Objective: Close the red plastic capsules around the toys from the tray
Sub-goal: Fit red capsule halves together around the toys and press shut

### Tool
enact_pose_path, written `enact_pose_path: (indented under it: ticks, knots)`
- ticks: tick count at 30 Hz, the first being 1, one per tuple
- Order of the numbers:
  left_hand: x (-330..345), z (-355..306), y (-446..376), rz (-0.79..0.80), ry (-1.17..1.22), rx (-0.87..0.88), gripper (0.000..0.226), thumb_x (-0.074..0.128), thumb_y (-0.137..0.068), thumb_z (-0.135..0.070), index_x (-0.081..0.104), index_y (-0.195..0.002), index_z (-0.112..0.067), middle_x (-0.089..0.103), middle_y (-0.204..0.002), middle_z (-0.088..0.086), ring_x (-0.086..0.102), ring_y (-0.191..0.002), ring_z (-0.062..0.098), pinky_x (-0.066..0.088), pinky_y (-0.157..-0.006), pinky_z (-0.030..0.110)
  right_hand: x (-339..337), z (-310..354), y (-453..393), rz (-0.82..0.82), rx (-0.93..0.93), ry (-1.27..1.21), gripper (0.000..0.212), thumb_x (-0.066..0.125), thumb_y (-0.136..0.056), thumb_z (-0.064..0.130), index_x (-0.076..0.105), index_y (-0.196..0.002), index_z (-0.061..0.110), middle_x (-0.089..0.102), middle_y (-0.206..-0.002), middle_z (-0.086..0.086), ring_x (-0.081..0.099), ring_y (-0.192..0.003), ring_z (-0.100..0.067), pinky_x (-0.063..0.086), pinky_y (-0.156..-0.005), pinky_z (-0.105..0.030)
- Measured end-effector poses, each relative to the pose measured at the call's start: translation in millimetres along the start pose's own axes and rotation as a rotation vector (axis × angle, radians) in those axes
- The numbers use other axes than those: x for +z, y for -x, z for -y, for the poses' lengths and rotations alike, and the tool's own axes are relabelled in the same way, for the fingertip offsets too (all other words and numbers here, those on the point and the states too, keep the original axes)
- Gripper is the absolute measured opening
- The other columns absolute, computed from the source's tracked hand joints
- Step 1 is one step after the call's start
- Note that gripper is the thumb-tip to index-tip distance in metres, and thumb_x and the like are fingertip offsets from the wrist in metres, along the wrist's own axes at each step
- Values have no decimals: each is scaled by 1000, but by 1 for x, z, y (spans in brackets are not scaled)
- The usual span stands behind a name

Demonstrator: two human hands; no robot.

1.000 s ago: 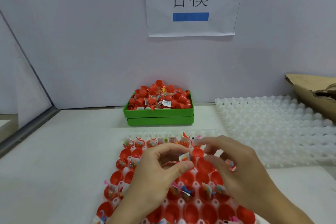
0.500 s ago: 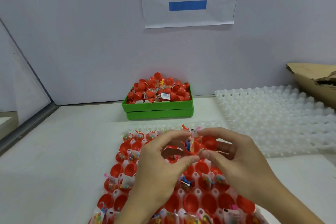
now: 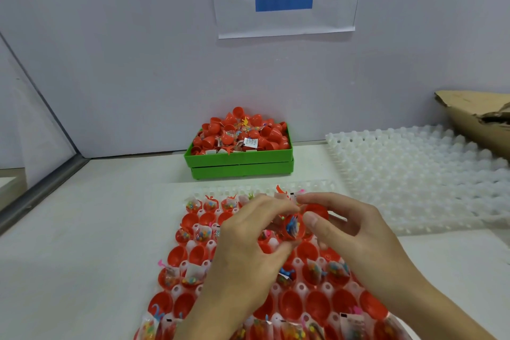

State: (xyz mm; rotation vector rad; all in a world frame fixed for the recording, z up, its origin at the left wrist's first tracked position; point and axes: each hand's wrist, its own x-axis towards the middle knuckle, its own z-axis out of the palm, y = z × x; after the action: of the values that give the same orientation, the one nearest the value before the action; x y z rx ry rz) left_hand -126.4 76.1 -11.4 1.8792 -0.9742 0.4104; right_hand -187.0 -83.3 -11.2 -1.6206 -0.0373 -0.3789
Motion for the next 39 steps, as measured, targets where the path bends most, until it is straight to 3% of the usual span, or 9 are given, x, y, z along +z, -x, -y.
enact_pose_path:
  ticks: [8, 16, 19, 22, 25, 30, 34, 39]
  knots:
    - [2, 2, 1, -11, 4, 31, 39, 83, -71, -3, 70, -103, -21, 65, -99, -13, 64, -91, 4, 55, -77, 23, 0, 0, 0, -17, 42, 14, 39, 67, -88, 1, 75, -98, 38, 76, -101, 11, 71, -97, -5, 52, -87, -14]
    - [3, 3, 1, 6, 4, 46, 30, 82, -74, -7, 70, -94, -26, 60, -97, -15, 63, -93, 7, 50, -80, 16, 0, 0, 0, -24, 31, 18, 37, 66, -87, 4, 76, -98, 38, 76, -100, 9, 72, -94, -7, 53, -84, -15]
    - [4, 2, 2, -5, 26, 1, 41, 83, -73, -4, 66, -100, -30, 62, -98, -16, 65, -92, 7, 55, -77, 20, -1, -1, 0, -26, 16, 5, 34, 65, -90, 7, 76, -98, 38, 76, -100, 10, 72, -90, -5, 55, -80, -16]
    - [3, 1, 1, -41, 105, -115, 50, 84, -72, -5, 59, -101, -37, 66, -96, -16, 68, -88, 5, 54, -75, 15, -4, -2, 0, -8, 13, 29, 40, 59, -94, 3, 74, -106, 38, 76, -101, 12, 73, -89, -9, 58, -81, -27]
    - [3, 1, 1, -51, 135, -149, 41, 84, -72, -5, 62, -95, -32, 68, -94, -15, 69, -87, 6, 55, -76, 16, -7, -4, -1, -18, -78, 177, 47, 61, -91, -4, 72, -113, 37, 73, -85, 18, 68, -73, -3, 52, -66, -15]
    - [2, 2, 1, -39, 18, -65, 31, 83, -73, -4, 70, -94, -23, 67, -94, -17, 66, -90, 4, 55, -78, 22, -6, -6, -3, -72, -308, 417, 61, 79, -76, -6, 69, -111, 42, 71, -101, 19, 70, -84, -11, 55, -67, -22]
    - [2, 4, 1, -55, -44, 6, 30, 83, -73, -3, 73, -94, -23, 66, -99, -16, 65, -96, 3, 53, -81, 21, -7, -7, -5, -67, -355, 373, 58, 83, -72, 1, 69, -110, 44, 72, -97, 18, 71, -80, -9, 53, -63, -16]
    - [2, 4, 2, -47, -2, 11, 23, 78, -77, -15, 74, -97, -25, 66, -104, -18, 65, -101, 2, 52, -86, 19, -6, -8, -6, -74, -349, 290, 56, 85, -69, 1, 73, -104, 43, 74, -97, 13, 71, -78, -13, 56, -62, -26]
